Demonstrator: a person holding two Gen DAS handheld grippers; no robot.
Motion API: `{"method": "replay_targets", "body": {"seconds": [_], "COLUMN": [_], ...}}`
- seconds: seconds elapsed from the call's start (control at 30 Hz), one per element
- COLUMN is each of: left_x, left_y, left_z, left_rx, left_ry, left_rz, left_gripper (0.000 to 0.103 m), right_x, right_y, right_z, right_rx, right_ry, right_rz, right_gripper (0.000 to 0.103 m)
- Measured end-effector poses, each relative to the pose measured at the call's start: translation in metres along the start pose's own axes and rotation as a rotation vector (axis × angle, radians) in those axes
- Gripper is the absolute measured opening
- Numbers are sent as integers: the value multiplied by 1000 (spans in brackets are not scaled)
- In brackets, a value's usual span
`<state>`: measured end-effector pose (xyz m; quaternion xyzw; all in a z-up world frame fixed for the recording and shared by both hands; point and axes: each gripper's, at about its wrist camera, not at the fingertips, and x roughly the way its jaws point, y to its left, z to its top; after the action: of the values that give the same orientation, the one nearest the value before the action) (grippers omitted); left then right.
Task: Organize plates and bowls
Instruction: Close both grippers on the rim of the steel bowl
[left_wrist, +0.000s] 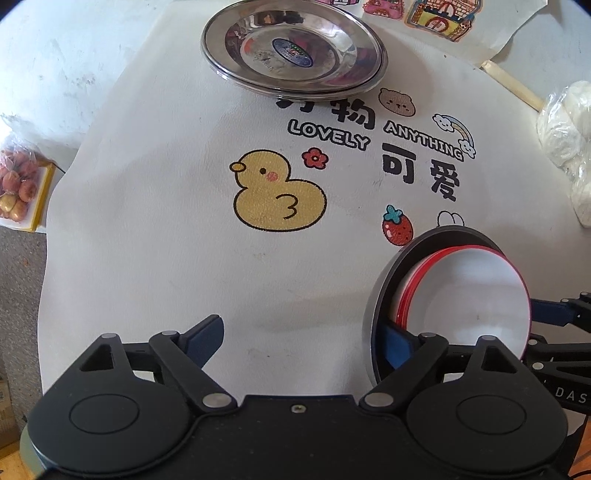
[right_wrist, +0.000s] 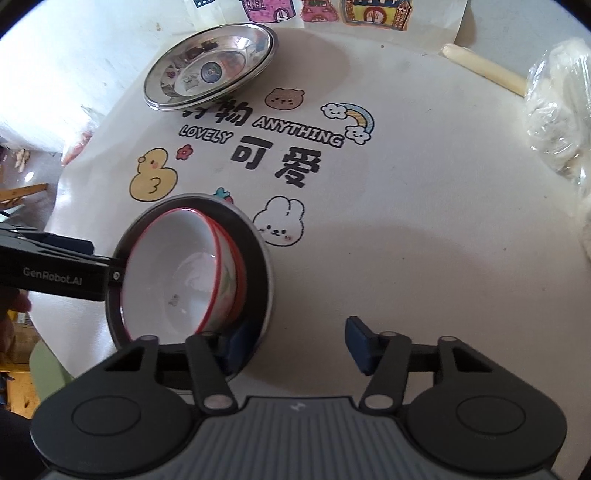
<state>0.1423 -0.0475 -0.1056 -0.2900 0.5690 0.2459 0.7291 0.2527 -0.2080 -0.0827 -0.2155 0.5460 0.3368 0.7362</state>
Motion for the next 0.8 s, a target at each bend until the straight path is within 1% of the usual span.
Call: {"method": "replay_targets", "body": {"seconds": [0.1, 0.17, 0.27, 0.33, 0.37, 0.43, 0.47, 0.53, 0.57, 0.63, 0.7, 0.8], "left_x": [-1, -1, -2, -3, -4, -5, -5, -6, -6, -6, -7, -6], "left_y": [-1, -1, 0, 0, 0, 0, 0, 0, -1, -3, -6, -8], "left_z": [-1, -1, -1, -1, -1, -1, -2, -3, -3, -4, -5, -7], "left_rx": [-1, -5, -8, -9, -11, -18, -23, -33, -35, -35, -38, -55], "left_ry": [-5, -7, -9, -14, -15, -19, -21, -26, -28, -35, -40, -45], "left_rz": [-9, -13, -31, -48, -56, -80, -94, -133, -147, -168, -179, -172], "left_gripper": [85, 83, 77, 68, 66, 54, 50, 31, 27, 12, 7, 7], "right_x": [0, 0, 0, 0, 0, 0, -1, -1, -1, 0, 0, -1], "right_y": [-1, -1, -3, -3, -2, -1, -1, 0, 0, 0, 0, 1], "right_z": [0, 0, -1, -1, -1, -1, -1, -1, -1, 0, 0, 0], "right_rx": [5, 8, 17, 15, 12, 5, 2, -7, -10, -13, -20, -42], "right_ry": [-3, -5, -9, -11, -12, -14, -14, -15, -14, -13, -12, -12], "right_rz": [23, 35, 60, 73, 77, 87, 93, 106, 117, 131, 143, 150], "right_gripper": [52, 50, 44, 39, 38, 31, 30, 24, 22, 19, 17, 16]}}
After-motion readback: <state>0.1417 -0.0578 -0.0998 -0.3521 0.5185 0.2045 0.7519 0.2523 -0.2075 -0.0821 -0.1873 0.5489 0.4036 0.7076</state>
